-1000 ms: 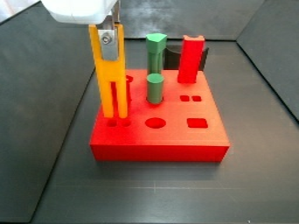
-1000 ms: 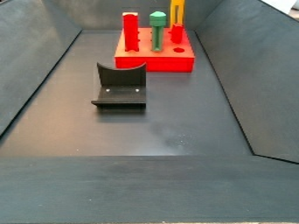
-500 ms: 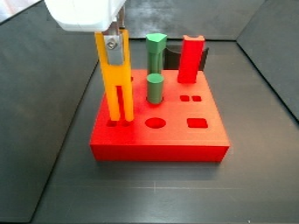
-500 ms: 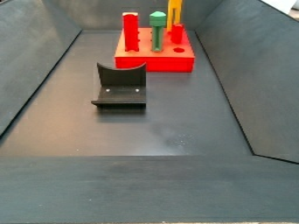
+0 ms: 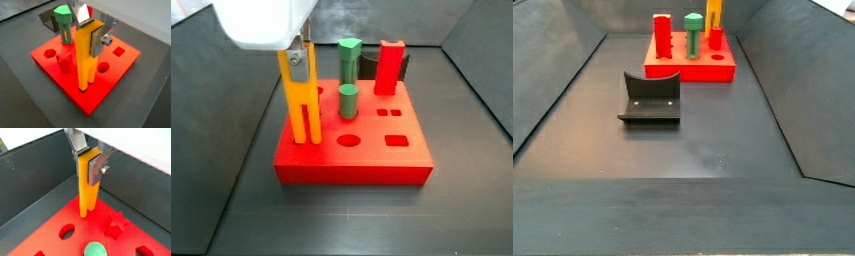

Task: Pick up the square-circle object. Move up. Move to above the board. Insert the square-circle object.
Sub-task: Insert the square-circle object.

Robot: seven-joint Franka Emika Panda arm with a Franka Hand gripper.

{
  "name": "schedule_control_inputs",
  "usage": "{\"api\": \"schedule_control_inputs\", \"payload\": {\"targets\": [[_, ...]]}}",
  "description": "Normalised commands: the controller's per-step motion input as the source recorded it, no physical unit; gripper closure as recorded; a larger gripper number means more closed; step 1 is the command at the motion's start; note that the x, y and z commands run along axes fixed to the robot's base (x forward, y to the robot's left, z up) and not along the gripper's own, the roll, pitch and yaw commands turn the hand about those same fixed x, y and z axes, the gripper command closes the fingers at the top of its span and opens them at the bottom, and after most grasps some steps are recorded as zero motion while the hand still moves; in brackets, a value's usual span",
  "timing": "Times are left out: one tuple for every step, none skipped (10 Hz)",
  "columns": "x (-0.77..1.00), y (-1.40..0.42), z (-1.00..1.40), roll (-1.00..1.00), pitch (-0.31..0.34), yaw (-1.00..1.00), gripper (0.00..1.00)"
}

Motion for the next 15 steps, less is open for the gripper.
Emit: {"api": "schedule_control_inputs", "payload": {"targets": [[-0.04,-0.19,-0.15,0.01,-0.034,-0.14,1.0],[-0.09,-0.07,-0.19,0.0,-0.03,-0.09,1.0],[0.0,0.02,-0.23,0.01,-0.104,-0.06,1.0],[0.18,0.17,-0.22,0.01,-0.14,-0.08,1.0],[0.11,0.27,-0.21,0.0,-0.106,-0.08,1.0],[0.06,0.29,-0.2,0.0,-0.069,-0.06,1.0],[0.0,0.2,-0.18,0.0,-0.057,-0.07,1.0],[-0.05,0.0,-0.17,0.0,-0.066,-0.1,1.0],[-0.03,-0.12,-0.15,0.0,-0.111,-0.1,1.0],[0.0,-0.19,-0.12,0.0,-0.127,-0.11,1.0],[-0.02,-0.19,-0.11,0.0,-0.139,-0.14,1.0],[-0.01,-0.15,-0.11,0.0,-0.133,-0.14,1.0],[0.0,0.0,-0.19,0.0,-0.111,-0.09,1.0],[-0.03,0.03,-0.22,0.0,-0.066,-0.04,1.0],[-0.18,0.05,-0.2,0.0,-0.004,-0.01,1.0]]}}
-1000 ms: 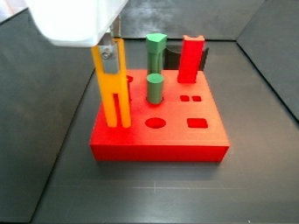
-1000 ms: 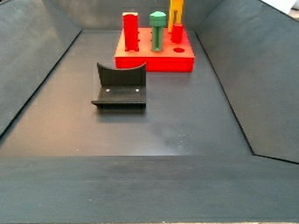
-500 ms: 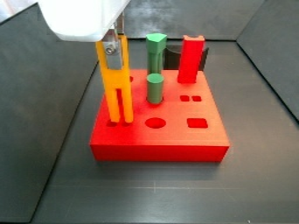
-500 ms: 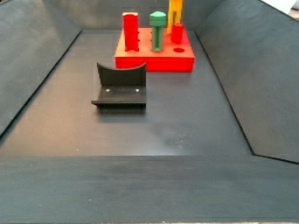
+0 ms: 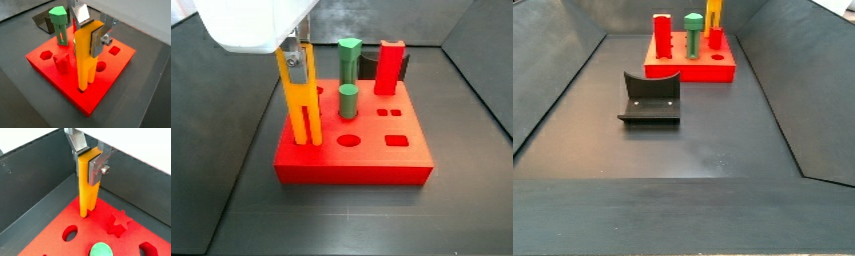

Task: Pick up the square-circle object. Move up. Move to above the board. Insert the square-circle object.
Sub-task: Insert the square-circle object.

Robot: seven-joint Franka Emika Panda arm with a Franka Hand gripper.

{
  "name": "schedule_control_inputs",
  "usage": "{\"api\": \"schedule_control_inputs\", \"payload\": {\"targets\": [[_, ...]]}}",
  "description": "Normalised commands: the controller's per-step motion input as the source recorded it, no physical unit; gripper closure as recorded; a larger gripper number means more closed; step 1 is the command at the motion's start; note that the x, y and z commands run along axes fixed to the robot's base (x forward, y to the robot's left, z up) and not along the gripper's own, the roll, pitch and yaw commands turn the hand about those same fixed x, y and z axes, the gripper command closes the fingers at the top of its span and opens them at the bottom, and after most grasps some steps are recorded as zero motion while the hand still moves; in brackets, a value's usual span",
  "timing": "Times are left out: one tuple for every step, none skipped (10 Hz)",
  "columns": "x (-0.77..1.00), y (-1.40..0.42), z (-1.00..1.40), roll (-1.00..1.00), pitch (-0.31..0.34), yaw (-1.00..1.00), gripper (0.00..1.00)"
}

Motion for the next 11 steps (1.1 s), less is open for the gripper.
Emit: {"api": "schedule_control_inputs", "payload": {"targets": [[-0.17,0.05,-0.19,0.0,-0.003,0.0,1.0],[-0.19,0.07,-0.18,0.0,0.0,0.0,1.0],[-0.16,0.08,-0.2,0.0,0.0,0.0,1.0],[-0.03,0.0,-0.29,0.01,-0.05,0.0,1.0],[0.0,0.0,-0.4,0.04,-0.11,0.0,1.0],[0.08,0.0,-0.48,0.04,-0.15,0.0,1.0],[0.17,0.0,-0.49,0.05,-0.149,-0.02,1.0],[0.27,0.0,-0.5,0.05,-0.133,-0.07,1.0],[0.33,0.0,-0.47,0.06,-0.137,-0.13,1.0],[0.33,0.0,-0.49,0.06,-0.137,-0.15,1.0],[0.34,0.0,-0.48,0.07,-0.131,-0.13,1.0]]}}
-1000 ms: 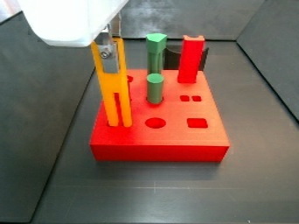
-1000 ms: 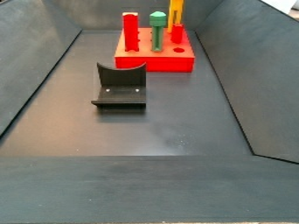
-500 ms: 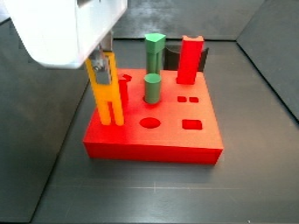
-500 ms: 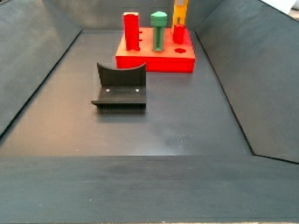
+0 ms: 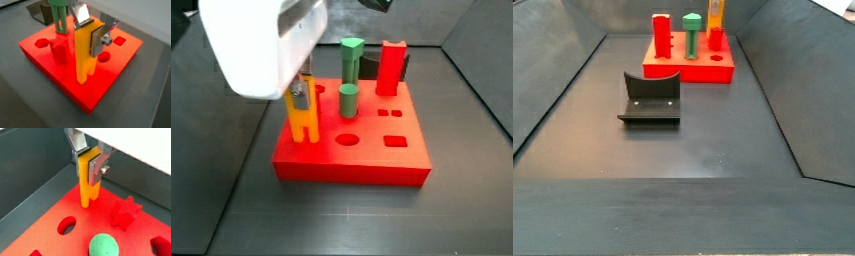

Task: Pick up the square-circle object. Move up. Move to above the board. Insert the square-circle object.
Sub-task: Insert the square-circle object.

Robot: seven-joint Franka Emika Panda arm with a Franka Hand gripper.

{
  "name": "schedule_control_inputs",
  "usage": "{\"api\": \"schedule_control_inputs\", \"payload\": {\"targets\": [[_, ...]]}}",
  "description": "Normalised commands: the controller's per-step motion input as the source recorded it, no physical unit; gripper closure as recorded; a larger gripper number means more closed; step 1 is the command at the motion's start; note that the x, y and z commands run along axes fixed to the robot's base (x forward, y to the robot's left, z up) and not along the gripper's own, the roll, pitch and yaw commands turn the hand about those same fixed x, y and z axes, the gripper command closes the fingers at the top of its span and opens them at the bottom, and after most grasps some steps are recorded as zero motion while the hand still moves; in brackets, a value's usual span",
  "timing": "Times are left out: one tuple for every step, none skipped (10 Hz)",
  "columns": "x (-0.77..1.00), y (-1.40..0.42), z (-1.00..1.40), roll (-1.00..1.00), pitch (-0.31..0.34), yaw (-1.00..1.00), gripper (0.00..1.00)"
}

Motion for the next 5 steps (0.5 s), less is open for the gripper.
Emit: {"api": "schedule_control_inputs", "payload": {"targets": [[0.27,0.0,-0.4,0.08,-0.131,-0.07,1.0],[0.0,0.0,-0.05,0.0,-0.064,-0.02,1.0],[-0.05,0.0,0.0,0.0,0.0,0.0,1.0],[0.0,0.03,0.0,0.0,0.0,-0.01,1.0],[0.0,0.0,0.0,0.0,0.0,0.0,1.0]]}}
